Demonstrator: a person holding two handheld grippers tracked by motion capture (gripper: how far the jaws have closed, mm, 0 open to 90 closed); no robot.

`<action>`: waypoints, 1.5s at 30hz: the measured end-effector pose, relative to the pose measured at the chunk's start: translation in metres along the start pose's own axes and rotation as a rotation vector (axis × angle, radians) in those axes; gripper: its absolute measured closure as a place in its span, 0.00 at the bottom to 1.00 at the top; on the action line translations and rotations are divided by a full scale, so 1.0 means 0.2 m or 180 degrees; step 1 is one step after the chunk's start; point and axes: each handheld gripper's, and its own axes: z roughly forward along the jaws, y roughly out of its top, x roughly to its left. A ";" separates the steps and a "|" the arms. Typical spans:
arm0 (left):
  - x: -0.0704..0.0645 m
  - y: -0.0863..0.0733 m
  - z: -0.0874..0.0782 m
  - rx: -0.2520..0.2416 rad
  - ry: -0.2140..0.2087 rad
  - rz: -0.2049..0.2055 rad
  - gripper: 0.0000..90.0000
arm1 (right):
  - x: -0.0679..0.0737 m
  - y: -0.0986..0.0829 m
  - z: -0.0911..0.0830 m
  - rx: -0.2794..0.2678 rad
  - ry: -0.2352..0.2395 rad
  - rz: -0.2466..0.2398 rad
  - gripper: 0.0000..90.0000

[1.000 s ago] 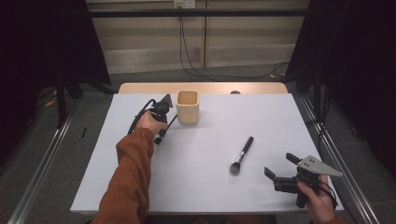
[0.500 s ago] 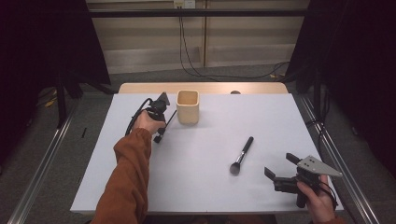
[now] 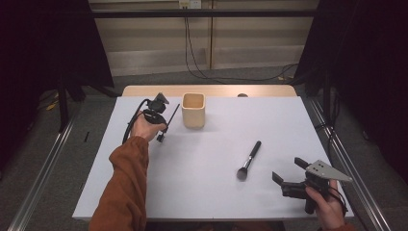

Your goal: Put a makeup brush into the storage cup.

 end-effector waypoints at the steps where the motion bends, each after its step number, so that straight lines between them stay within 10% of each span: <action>1: 0.00 0.00 -0.01 -0.0035 -0.0008 0.0000 0.95 | 0.00 0.00 0.00 -0.0001 -0.0001 -0.0002 0.00; 13: 0.03 -0.09 -0.09 -0.0589 -0.0013 0.0049 0.95 | 0.00 0.00 -0.01 -0.0005 -0.0017 0.0015 0.00; 28: 0.07 -0.23 -0.21 -0.1378 -0.0288 0.0036 0.95 | -0.01 0.00 -0.01 -0.0018 -0.0043 0.0024 0.00; 45: -0.02 -0.39 -0.29 -0.1889 -0.0682 0.0238 0.95 | -0.01 0.00 -0.01 -0.0034 -0.0058 0.0042 0.00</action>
